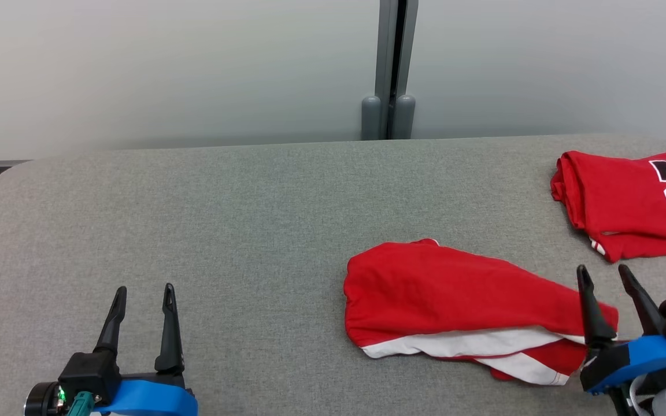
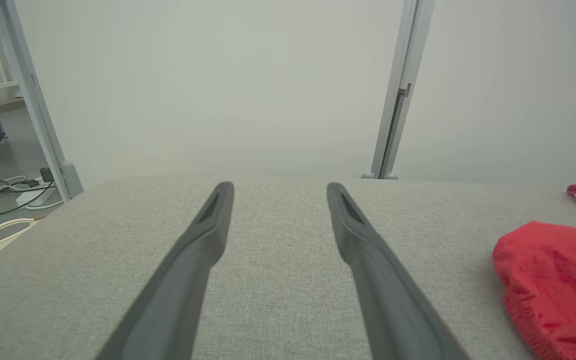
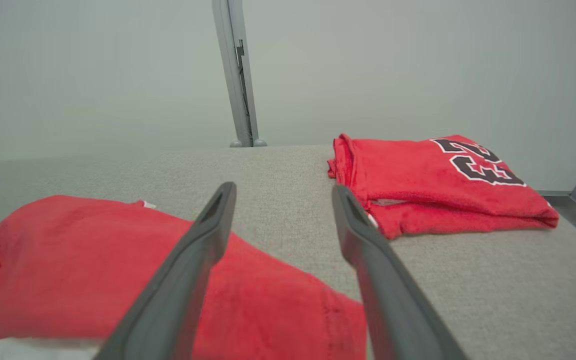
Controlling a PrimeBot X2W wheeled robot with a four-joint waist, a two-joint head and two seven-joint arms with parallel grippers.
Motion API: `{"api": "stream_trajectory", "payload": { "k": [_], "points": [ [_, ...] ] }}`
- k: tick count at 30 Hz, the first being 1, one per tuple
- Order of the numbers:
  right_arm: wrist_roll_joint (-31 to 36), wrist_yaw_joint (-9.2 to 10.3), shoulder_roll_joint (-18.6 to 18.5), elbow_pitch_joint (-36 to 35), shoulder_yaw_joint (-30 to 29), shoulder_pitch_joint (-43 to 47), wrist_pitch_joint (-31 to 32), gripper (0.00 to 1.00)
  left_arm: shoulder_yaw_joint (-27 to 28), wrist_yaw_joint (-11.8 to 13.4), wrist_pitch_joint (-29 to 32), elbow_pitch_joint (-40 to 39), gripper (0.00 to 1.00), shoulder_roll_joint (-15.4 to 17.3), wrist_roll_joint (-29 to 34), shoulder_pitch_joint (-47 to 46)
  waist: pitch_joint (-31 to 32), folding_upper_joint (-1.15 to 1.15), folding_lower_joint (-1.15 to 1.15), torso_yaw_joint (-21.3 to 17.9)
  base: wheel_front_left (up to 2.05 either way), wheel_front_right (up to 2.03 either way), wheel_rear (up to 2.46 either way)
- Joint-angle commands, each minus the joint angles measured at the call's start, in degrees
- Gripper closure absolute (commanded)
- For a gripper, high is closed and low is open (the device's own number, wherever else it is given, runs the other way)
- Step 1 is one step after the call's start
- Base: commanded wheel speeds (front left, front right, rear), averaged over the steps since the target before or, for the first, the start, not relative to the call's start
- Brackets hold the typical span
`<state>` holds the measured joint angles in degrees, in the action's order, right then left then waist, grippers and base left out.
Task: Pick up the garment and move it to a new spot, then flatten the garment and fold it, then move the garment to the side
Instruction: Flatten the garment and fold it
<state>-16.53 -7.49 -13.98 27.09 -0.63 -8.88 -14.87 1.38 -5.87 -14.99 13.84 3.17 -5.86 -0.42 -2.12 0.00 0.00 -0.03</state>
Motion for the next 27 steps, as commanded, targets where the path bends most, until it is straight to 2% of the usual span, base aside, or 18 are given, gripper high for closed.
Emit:
{"api": "stream_trajectory", "payload": {
  "k": [1, 6, 14, 19, 27],
  "points": [
    [0.87, 0.0, 0.79, -1.45, -0.61, -0.61, -0.33, 0.0, 0.3, 0.03, -0.28, -0.09, 0.0, -0.08, 0.43, -0.71, 0.07, 0.0, 0.0, -0.14, 0.0, 0.0, 0.0],
    [3.62, 0.0, 4.04, -9.55, -1.81, 0.3, -0.36, 0.0, 0.49, 0.02, -0.28, -0.43, 0.0, -0.11, 0.52, -0.5, 0.14, 0.0, 0.0, -0.46, 0.0, 0.0, 0.0],
    [5.71, 0.0, 8.05, -20.63, 0.84, 3.62, -0.36, 0.0, 0.48, 0.0, -0.28, -0.63, 0.0, -0.15, 0.84, -0.41, 0.05, 0.0, 0.0, -0.41, 0.0, 0.0, 0.0],
    [5.83, 0.0, 9.64, -22.5, 2.3, 5.9, -0.37, 0.0, 0.6, -0.15, -0.28, -0.32, 0.0, -0.15, 0.82, -1.18, -0.21, 0.0, 0.0, -0.04, 0.0, 0.0, 0.0],
    [6.63, 0.0, 10.57, -20.99, 3.11, 7.15, -0.38, 0.0, 0.58, -0.31, -0.28, -0.03, 0.0, -0.17, 0.89, -1.13, -0.41, 0.0, 0.0, -0.02, 0.0, 0.0, 0.0]
  ]
}}
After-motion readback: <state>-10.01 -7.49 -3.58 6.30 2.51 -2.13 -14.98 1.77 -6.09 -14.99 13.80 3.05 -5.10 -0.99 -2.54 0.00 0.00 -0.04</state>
